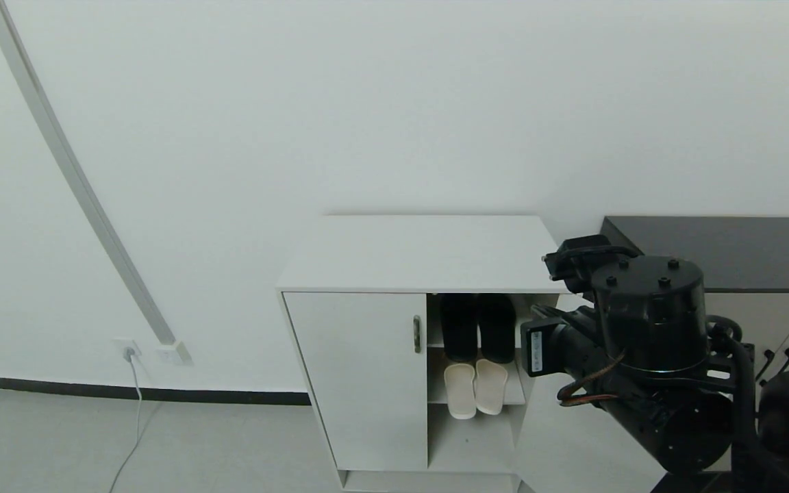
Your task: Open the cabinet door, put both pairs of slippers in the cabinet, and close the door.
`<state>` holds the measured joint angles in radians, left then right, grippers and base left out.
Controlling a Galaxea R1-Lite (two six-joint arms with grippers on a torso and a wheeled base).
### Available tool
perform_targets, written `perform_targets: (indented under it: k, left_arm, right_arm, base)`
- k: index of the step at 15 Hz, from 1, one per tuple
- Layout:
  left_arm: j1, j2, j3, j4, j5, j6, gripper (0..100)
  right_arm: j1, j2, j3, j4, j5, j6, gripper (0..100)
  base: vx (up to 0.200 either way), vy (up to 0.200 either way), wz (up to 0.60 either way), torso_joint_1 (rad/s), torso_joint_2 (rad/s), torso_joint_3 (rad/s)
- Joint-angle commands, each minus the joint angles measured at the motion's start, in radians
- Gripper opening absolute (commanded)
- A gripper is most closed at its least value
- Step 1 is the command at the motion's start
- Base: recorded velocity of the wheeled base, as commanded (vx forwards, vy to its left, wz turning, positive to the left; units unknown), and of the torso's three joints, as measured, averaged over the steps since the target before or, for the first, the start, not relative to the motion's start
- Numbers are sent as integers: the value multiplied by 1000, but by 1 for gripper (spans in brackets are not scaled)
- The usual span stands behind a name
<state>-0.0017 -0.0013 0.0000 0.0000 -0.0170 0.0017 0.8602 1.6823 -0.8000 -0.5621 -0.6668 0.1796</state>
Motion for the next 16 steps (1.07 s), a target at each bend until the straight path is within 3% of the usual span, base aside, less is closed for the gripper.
perform_targets:
  k: [1,8,16]
  left_arm:
    - [0,1,0,0,0,0,0]
    - [0,1,0,0,0,0,0]
    - [0,1,0,0,0,0,0]
  right_arm:
    - [0,2,1,-4,0,0,0]
    - [0,2,4,-19,3,-3,0]
    - [-7,2,7,-19,3,-9,0]
  base:
    - [0,0,0,188,-408,-222]
    - [0,0,0,18,-41,-22]
    - [0,0,-600,7,1,2]
